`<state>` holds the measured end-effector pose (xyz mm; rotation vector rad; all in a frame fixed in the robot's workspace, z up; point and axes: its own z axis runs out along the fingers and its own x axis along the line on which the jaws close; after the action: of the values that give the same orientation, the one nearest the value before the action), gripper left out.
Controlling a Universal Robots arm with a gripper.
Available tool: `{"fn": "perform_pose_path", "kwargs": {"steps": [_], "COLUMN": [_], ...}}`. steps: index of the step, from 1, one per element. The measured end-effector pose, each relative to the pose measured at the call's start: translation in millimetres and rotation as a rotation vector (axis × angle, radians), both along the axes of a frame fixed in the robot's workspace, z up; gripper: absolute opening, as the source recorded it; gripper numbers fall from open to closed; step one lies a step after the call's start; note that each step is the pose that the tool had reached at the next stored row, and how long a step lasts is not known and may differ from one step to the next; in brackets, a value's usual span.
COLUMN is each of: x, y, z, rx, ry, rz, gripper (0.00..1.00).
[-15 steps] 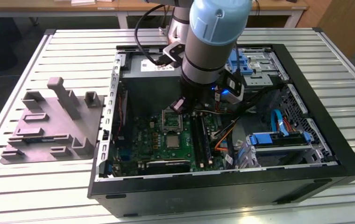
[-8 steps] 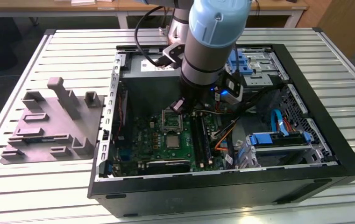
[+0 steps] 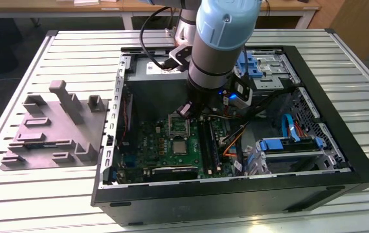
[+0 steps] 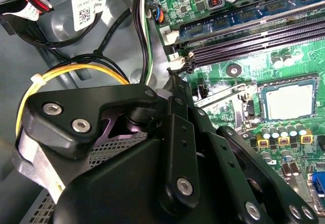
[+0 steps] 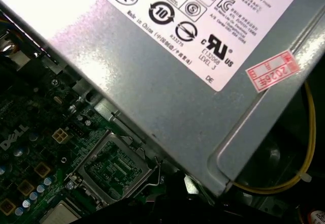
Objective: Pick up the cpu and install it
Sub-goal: 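Close the cpu cover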
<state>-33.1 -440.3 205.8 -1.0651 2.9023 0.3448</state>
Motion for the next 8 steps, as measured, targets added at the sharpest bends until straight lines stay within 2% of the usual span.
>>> {"fn": "perform_pose_path", "kwargs": {"steps": [8], "x": [-0.3], "y": [1.6], "z": [-1.9], "rx": [0.0018], "ry": [0.0000], "rz": [0.008], "gripper": [0.11]}}
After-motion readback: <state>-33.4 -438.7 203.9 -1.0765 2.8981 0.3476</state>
